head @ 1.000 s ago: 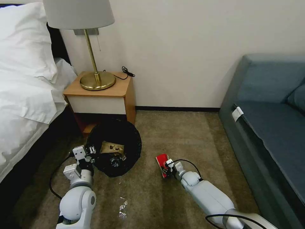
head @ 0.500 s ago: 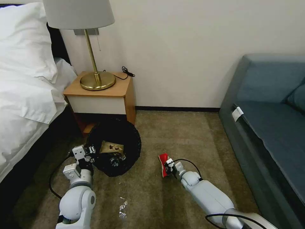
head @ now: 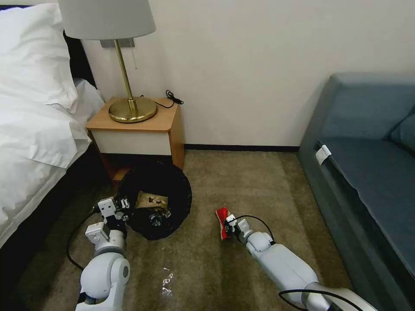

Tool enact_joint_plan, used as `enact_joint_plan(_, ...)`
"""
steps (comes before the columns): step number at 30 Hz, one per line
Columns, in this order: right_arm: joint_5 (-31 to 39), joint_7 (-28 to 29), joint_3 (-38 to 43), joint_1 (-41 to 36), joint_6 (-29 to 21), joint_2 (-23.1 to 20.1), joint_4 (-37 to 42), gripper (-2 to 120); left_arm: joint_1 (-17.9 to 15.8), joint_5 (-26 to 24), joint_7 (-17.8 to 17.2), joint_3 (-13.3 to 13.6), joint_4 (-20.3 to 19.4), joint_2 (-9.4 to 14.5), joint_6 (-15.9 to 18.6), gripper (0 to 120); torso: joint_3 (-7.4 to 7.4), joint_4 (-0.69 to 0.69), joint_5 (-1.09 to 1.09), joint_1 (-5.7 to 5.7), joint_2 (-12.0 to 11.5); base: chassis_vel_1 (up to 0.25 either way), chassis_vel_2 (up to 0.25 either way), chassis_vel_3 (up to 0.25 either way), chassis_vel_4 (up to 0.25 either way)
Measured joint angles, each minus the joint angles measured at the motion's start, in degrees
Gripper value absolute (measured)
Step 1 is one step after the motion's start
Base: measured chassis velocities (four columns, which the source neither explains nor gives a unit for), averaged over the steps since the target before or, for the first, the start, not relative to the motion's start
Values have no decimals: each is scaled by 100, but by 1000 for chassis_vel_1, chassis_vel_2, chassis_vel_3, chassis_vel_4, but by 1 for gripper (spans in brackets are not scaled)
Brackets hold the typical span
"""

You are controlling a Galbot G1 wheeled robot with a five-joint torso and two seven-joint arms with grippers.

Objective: Pick up the trash bin, then pick up the garbage on the floor and place it into the trash bin.

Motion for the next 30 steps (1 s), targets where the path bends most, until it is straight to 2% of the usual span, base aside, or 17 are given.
enact_joint_plan(7,178,236,566,-43,-99,-185,833,1,-91,-111,-4,-22,35,46,7,5,0,0,1,1,0,0,0,0,0)
enact_joint_plan(19,252,477,1246,-33,54,-186,1387,1,-82,-110,-1,9,63,40,19,5,0,0,1,1,0,0,0,0,0)
enact_joint_plan(30,719,1250,1328,225,131,-129,2969,1,10,-143,23,-14,84,50,-15,5,-1,1,0,0,0,0,0,0,0)
